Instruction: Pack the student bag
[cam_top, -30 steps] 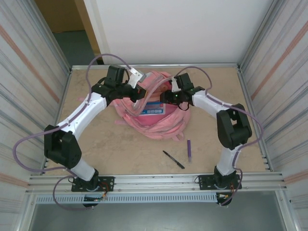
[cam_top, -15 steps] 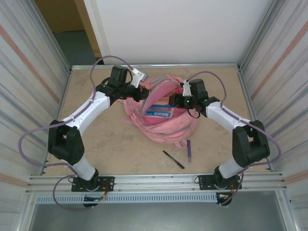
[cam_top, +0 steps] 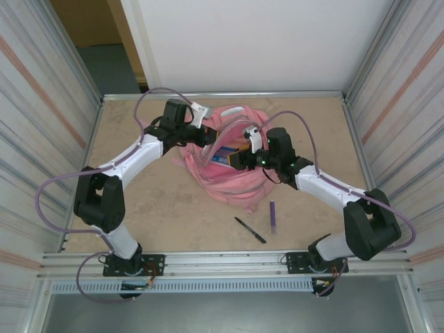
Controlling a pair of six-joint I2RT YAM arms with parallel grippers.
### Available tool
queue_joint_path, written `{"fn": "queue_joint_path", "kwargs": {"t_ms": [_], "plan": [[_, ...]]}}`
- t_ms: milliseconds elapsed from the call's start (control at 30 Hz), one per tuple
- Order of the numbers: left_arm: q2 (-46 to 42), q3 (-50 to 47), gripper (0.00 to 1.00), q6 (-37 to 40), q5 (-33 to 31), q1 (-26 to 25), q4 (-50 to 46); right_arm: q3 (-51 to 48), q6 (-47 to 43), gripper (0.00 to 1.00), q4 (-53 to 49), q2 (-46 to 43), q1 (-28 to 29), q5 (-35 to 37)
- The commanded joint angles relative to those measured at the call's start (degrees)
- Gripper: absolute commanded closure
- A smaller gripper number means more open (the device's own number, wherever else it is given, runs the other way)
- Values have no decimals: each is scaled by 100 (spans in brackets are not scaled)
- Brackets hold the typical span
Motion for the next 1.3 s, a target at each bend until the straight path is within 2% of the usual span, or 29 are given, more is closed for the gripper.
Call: {"fn": "queue_joint_path", "kwargs": {"t_ms": [0,100,133,167,200,233,333,433,500,567,700,800,967,1200,1267], "plan": [[-74,-58,100,-38,-353,96,-18,-143,-1116,46,417,-320,136,1024],[-93,-127,100,78,-775,94,-70,10,-1071,46,-44,-593,152,1380],[-38,-85,96,115,-866,96,-185,-26,-954,46,-120,-733,183,1643],[14,-38,86,83,-874,92,-294,-121,-853,45,-82,-873,184,1779],[57,-18,68,-139,-910,100,-370,-253,-709,46,14,-1036,183,1945],[85,-29,55,-601,-882,96,-434,-343,-527,45,11,-1190,189,2168],[-94,-288,50,-1069,-548,102,-395,-288,-266,45,-542,-1524,187,2479],[-612,-718,47,-1044,-1426,127,-659,-78,-210,45,-1324,-1588,197,2021],[-974,-1006,32,-975,-2365,174,-885,25,-168,44,-1793,-1514,263,1826],[-1153,-1231,24,-971,-2665,402,-873,-18,-153,44,-1994,-1441,408,1848],[-980,-1383,22,-1174,-2555,1144,-811,-287,129,44,-1783,-1173,623,2016],[-585,-1278,22,-1259,-2396,1478,-669,-247,333,43,-1699,-902,748,2021],[-11,-1132,23,-1441,-2358,1606,-384,134,491,43,-1756,-142,800,2087],[662,-914,27,-1598,-1599,1634,185,658,785,43,-1643,966,691,1971],[689,-865,31,-1513,-1641,1634,144,721,879,44,-1562,1184,624,1891]]}}
